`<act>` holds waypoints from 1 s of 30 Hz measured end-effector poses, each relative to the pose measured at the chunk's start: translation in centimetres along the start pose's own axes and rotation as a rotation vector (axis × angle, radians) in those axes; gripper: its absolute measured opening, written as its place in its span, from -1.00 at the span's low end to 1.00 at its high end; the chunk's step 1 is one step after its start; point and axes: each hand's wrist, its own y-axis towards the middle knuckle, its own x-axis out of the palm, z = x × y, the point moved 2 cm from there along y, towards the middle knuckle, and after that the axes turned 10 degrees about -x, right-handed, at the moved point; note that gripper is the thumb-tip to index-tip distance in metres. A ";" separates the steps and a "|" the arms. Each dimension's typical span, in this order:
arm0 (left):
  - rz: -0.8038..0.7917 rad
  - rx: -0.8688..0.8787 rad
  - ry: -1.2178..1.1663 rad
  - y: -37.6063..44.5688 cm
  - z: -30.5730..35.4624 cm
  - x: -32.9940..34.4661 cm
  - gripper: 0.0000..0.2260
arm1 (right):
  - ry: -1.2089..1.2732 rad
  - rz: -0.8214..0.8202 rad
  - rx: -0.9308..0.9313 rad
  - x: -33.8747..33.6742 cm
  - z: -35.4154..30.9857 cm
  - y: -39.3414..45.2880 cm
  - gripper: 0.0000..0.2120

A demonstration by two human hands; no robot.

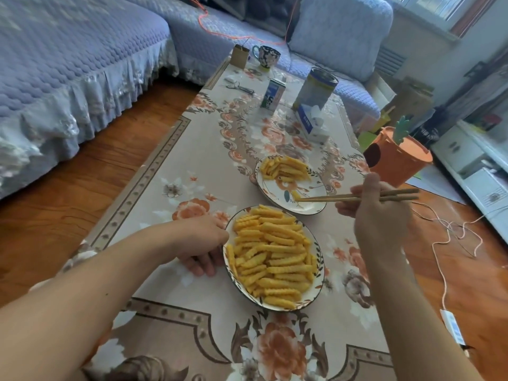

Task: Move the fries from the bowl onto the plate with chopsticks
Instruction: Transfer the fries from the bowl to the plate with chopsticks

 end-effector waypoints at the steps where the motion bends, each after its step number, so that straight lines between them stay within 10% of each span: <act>1: 0.003 0.002 0.001 0.0 0.0 0.0 -0.75 | 0.093 -0.005 0.034 -0.6 -1.6 -0.8 -0.61; 13: -0.016 -0.012 -0.038 -0.1 -0.4 -0.6 -0.75 | 0.145 -0.236 0.167 -1.5 -4.5 -8.7 -0.65; 21: -0.017 -0.009 -0.032 0.4 -0.5 -0.4 -0.76 | 0.128 -0.057 0.042 -2.7 -4.3 -3.6 -0.69; 30: -0.017 0.013 -0.005 0.4 -0.3 -0.1 -0.78 | 0.045 -0.205 -0.010 3.6 2.8 4.4 -0.73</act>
